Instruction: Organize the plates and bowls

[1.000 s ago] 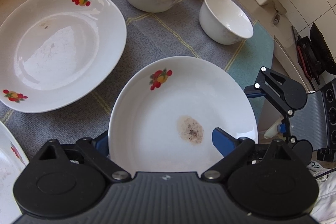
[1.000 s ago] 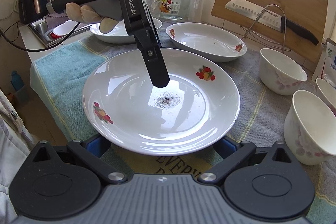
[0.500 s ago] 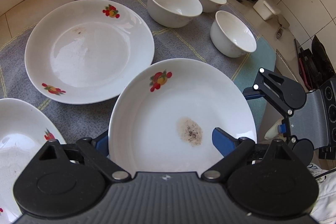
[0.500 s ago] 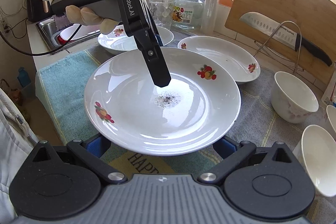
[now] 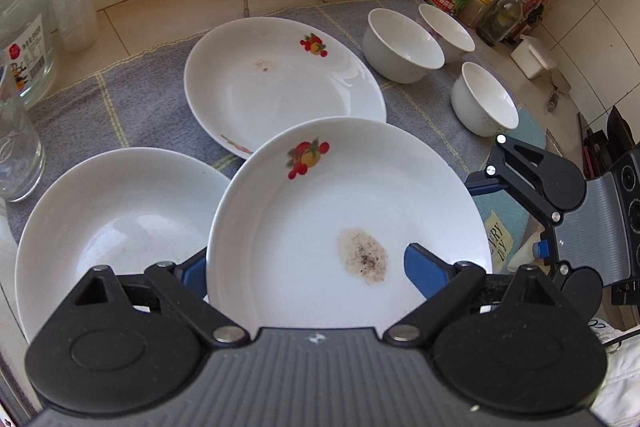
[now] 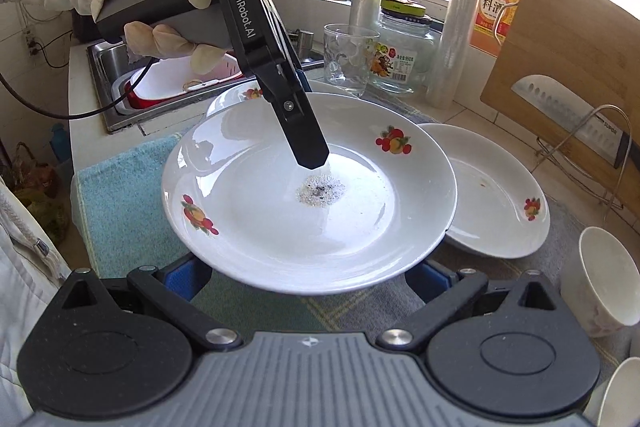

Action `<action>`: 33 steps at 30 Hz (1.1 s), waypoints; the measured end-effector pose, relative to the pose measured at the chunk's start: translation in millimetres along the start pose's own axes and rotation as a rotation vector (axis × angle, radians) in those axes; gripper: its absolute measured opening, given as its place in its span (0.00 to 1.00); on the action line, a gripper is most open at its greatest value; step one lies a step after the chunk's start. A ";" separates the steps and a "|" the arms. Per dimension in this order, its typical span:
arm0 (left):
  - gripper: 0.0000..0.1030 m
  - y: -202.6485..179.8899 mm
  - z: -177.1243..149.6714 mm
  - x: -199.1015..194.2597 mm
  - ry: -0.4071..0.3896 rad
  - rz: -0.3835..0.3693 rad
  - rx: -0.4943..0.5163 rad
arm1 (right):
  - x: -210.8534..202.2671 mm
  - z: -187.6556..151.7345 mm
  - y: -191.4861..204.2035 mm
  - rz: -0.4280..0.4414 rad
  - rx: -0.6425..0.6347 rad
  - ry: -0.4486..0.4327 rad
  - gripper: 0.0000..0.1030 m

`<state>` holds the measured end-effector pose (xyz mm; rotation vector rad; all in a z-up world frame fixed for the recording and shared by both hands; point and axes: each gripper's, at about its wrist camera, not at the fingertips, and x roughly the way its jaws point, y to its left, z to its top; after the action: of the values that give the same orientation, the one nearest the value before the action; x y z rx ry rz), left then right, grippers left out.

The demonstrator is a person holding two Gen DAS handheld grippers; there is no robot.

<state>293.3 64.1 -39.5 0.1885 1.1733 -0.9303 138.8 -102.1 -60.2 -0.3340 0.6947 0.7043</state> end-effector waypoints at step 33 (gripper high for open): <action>0.92 91.9 -24.1 -23.5 -0.046 0.074 -0.100 | 73.6 64.1 3.6 0.093 -0.028 0.064 1.00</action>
<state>339.4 148.0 -59.5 0.1292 1.1599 -0.8052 207.0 -32.4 -63.9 -0.3531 0.7653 0.7953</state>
